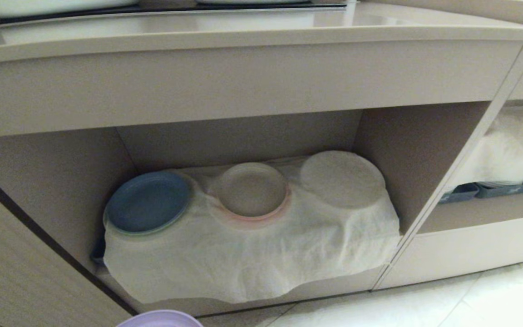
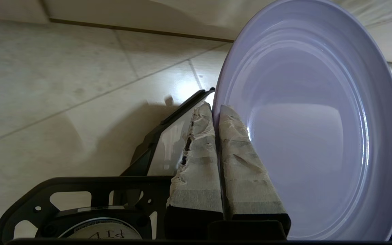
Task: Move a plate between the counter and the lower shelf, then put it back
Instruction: Put the plate
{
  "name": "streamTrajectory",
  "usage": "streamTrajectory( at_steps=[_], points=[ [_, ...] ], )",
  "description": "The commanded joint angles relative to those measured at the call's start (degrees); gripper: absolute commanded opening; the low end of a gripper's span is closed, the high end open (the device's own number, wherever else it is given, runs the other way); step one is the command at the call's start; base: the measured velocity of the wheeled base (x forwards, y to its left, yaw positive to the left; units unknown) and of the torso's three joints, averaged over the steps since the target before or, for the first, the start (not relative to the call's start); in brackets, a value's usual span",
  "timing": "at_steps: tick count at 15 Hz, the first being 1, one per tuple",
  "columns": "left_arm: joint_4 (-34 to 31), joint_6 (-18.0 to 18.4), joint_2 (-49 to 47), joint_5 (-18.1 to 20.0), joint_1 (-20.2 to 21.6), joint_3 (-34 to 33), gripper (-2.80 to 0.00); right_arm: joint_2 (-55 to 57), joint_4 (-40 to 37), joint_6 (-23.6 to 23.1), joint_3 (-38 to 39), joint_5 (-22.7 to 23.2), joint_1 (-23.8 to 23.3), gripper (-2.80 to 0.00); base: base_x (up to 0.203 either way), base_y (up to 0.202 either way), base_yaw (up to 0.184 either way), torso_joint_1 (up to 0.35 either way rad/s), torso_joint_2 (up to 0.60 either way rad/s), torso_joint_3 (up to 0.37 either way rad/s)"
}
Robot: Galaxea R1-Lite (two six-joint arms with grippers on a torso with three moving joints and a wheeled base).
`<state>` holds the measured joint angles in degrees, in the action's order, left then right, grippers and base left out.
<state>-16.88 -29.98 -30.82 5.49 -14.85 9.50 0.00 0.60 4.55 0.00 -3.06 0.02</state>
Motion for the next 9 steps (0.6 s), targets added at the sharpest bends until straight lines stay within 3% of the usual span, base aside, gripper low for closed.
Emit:
streamTrajectory(
  at_steps=[1, 3, 9],
  points=[
    [-0.08, -0.17, 0.05, 0.05, -0.01, 0.00, -2.80, 0.00, 0.02, 0.02, 0.00, -0.02, 0.06, -2.80, 0.000, 0.171, 0.000, -0.002, 0.00, 0.003],
    [-0.08, -0.17, 0.06, -0.04, -0.01, 0.08, -2.80, 0.00, -0.02, 0.02, 0.00, -0.02, 0.05, -2.80, 0.000, 0.085, -0.001, 0.004, 0.00, 0.004],
    [-0.08, -0.24, 0.23, -0.61, -0.01, 0.39, -2.80, 0.00, 0.02, 0.02, 0.00, -0.02, 0.02, -2.80, 0.000, 0.000, 0.000, 0.000, 0.00, 0.000]
  ],
)
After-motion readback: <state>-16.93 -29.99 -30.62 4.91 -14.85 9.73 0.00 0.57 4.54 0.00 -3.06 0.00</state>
